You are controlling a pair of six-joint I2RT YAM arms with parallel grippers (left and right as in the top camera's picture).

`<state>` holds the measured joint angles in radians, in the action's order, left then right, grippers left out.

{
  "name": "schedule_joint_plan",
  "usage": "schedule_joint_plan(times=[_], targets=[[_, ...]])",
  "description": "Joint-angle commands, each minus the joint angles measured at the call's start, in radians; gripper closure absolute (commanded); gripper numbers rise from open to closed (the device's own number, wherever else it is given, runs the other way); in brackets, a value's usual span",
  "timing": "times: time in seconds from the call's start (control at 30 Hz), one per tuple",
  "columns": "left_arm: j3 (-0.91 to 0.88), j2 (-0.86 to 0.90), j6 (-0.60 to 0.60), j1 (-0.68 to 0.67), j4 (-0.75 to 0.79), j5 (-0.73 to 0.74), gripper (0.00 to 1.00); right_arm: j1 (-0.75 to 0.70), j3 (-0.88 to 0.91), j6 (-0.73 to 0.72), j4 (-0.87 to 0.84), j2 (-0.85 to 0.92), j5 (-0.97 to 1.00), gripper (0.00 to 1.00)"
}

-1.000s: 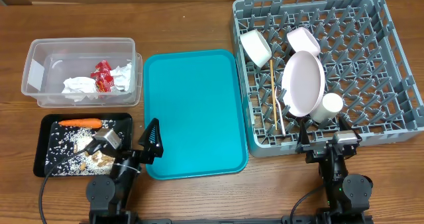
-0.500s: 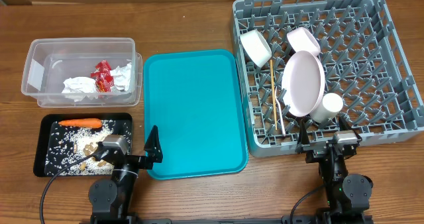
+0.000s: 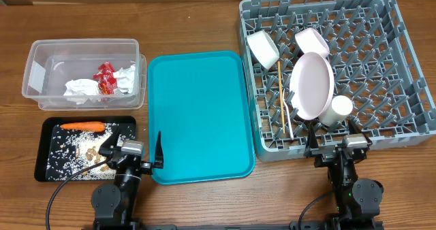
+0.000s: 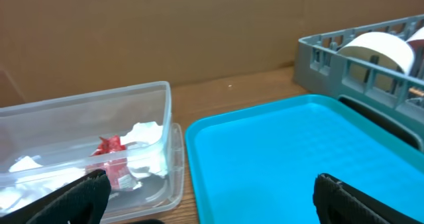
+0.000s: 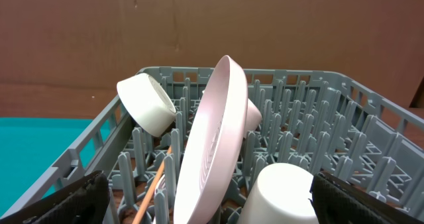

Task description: Sort waste into correct bins and load items into the dishwasher

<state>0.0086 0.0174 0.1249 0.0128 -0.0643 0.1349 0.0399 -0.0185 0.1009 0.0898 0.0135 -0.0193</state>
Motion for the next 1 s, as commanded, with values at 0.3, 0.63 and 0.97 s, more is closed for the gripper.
schedule_joint_plan(times=[0.3, 0.63, 0.97], targets=[[-0.004, -0.014, -0.131, 0.002, -0.010, -0.161, 0.00, -0.003, 0.011, 0.001, -0.006, -0.011, -0.001, 0.00], [-0.004, -0.014, -0.267, 0.045, -0.008, -0.191, 0.00, -0.003, 0.011, 0.001, -0.006, -0.011, -0.001, 0.00], [-0.004, -0.014, -0.267, 0.045, -0.008, -0.183, 0.00, -0.003, 0.011, 0.001, -0.006, -0.011, -0.001, 0.00]])
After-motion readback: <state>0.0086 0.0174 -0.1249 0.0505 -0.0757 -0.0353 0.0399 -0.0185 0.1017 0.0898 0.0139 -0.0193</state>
